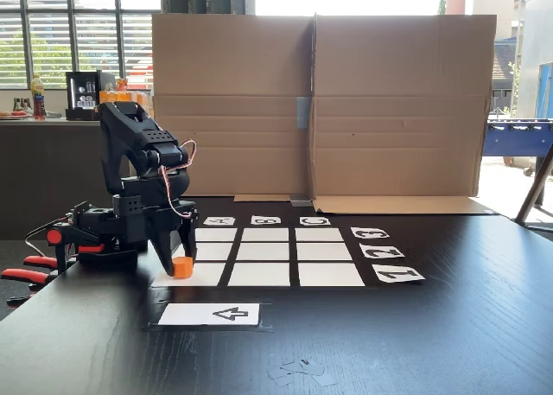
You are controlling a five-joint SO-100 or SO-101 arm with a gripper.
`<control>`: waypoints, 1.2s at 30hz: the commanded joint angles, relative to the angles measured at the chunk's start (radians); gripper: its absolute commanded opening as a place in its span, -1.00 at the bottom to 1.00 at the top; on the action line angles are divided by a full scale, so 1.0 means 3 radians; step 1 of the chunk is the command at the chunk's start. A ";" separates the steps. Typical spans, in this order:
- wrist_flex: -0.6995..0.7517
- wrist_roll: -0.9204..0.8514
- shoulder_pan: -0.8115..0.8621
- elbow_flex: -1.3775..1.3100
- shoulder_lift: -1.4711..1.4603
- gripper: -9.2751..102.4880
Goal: Pick up the round, orange token and place it in the grid on square A1.
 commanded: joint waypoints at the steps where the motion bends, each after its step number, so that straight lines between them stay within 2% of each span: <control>1: -0.0010 -0.0015 -0.0066 0.0020 -0.0015 -0.62; 19: -0.0123 0.0000 -0.0138 0.0077 -0.0107 -0.60; 27: -0.0179 0.0036 -0.0041 0.0082 -0.0138 -0.14; 32: -0.0215 0.0036 -0.0010 0.0082 -0.0118 -0.07; 36: -0.0486 0.0082 0.0153 0.0041 -0.0010 -0.07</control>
